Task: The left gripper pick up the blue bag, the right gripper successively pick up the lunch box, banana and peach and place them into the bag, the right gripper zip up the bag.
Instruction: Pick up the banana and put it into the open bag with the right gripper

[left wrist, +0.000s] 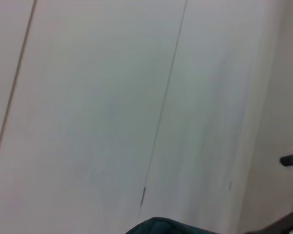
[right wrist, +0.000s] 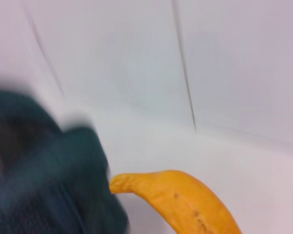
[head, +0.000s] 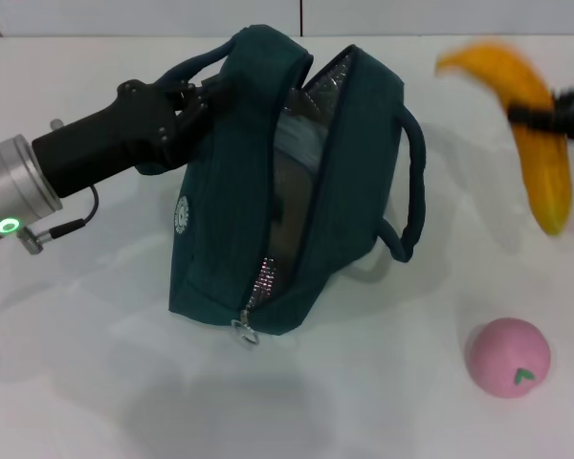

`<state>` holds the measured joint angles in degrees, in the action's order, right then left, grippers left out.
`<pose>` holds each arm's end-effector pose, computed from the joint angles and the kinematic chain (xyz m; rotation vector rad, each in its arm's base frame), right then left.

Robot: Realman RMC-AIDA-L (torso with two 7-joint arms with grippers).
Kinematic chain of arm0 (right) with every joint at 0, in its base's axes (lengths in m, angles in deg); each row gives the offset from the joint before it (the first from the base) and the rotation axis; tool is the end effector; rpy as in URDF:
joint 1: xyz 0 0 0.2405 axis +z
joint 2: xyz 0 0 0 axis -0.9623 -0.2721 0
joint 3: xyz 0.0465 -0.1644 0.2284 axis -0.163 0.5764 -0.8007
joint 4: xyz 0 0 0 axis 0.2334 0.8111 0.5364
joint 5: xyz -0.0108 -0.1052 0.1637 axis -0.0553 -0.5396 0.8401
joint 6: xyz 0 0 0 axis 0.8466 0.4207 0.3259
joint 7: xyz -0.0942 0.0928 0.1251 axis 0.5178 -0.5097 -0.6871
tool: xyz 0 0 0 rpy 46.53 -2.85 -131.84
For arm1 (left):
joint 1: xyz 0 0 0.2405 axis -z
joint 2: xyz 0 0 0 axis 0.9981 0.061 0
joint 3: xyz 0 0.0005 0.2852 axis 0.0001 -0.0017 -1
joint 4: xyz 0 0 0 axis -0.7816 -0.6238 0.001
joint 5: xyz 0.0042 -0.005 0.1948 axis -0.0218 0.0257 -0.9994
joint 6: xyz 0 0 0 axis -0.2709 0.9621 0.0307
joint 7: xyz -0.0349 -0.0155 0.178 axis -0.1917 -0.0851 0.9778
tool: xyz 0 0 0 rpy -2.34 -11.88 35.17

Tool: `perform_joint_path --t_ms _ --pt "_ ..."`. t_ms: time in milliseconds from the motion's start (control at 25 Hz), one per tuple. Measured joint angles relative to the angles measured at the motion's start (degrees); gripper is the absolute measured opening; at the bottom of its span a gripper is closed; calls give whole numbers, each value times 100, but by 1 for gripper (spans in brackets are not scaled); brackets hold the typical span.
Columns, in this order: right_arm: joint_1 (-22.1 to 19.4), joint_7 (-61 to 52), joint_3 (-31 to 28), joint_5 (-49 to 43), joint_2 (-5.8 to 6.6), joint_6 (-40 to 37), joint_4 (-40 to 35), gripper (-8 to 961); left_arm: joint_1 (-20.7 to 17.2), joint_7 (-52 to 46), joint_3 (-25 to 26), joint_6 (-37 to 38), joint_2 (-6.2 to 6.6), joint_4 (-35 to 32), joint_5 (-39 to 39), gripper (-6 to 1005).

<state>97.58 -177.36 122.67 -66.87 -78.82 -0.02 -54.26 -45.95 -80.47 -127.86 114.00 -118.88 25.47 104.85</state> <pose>0.2499 0.3945 0.0233 -2.3960 0.8771 0.4691 -0.2322 0.3617 -0.0231 -2.4202 -0.5335 -1.1727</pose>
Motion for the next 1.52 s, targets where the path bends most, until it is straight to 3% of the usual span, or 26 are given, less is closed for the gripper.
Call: perform_joint_path --t_ms 200,400,600,840,1320,1520 --pt "-175 1744 -252 2814 55 -784 1119 443 -8 0 0 138 -5 2 1 33" --pt "373 2763 -187 4419 22 -1865 2934 445 50 0 0 158 -28 -65 1 33" --pt "1286 3381 -123 4647 -40 -2277 4473 447 87 5 0 158 -17 -146 1 33" --pt "1929 3897 411 5020 -55 -2070 5529 450 213 63 0 97 -44 -241 -19 33" --pt "1996 4039 1340 5446 -56 -1782 5791 454 225 94 0 -65 -32 -299 -37 33" --pt "1965 4036 1448 5449 -56 -1782 5740 489 222 96 0 -115 -38 -298 -28 34"
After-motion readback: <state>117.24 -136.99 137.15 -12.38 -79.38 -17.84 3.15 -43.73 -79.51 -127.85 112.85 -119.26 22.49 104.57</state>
